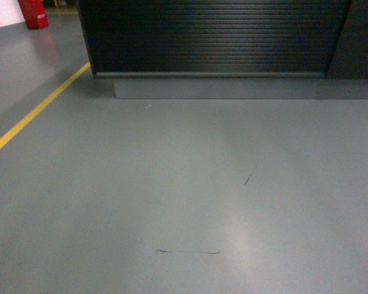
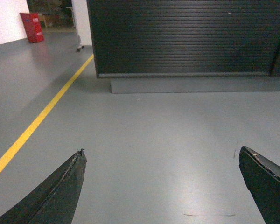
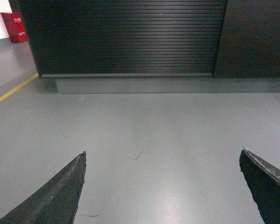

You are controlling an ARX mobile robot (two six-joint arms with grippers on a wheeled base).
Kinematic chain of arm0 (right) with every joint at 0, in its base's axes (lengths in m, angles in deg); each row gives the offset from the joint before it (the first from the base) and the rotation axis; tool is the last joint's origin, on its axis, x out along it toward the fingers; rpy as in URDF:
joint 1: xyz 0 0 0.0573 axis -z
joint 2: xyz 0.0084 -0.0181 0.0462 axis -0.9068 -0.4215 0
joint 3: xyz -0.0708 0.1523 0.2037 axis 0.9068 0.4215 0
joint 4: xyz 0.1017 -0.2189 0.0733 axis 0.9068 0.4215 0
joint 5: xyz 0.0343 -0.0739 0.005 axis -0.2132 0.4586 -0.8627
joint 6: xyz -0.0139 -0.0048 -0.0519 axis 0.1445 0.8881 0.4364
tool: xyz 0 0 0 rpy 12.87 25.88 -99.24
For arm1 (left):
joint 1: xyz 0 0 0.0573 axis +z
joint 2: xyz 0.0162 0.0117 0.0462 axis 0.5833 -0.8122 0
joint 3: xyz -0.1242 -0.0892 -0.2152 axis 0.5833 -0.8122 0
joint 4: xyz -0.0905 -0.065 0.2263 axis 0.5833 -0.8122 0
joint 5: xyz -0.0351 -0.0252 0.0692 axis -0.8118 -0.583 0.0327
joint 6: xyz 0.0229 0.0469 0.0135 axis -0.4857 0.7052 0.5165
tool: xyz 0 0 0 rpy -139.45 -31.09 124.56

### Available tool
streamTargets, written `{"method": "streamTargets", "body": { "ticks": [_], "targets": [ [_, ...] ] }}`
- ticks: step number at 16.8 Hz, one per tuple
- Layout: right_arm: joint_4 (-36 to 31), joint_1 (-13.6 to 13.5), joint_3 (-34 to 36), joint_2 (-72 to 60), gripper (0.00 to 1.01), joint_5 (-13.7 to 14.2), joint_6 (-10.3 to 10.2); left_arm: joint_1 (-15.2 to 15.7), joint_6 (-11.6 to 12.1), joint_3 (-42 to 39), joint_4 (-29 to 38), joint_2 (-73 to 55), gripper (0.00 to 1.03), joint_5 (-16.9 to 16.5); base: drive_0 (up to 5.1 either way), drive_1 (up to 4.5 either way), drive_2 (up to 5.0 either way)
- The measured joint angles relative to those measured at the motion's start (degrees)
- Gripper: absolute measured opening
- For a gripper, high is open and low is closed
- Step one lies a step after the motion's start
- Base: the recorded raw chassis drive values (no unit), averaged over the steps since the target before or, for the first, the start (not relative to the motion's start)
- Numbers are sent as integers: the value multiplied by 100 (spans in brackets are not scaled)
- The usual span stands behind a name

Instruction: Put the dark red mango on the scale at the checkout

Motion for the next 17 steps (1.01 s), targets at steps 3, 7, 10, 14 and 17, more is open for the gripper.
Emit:
{"method": "streamTargets", "body": {
  "ticks": [3,7,10,14,17],
  "targets": [
    [26,0,0,0,98,2,2,0,0,0,-9,0,98,4,-1,431,-433],
    [-15,0,0,0,98,0,0,0,0,0,9,2,98,0,-8,423,-440],
    [-11,0,0,0,98,2,0,0,0,0,2,2,98,4,-8,424,-440],
    [15,0,0,0,98,-4,2,0,-2,0,-28,2,98,11,-13,418,-445],
    [4,0,0,0,98,7,0,0,0,0,11,2,98,15,-3,429,-435]
  ]
}}
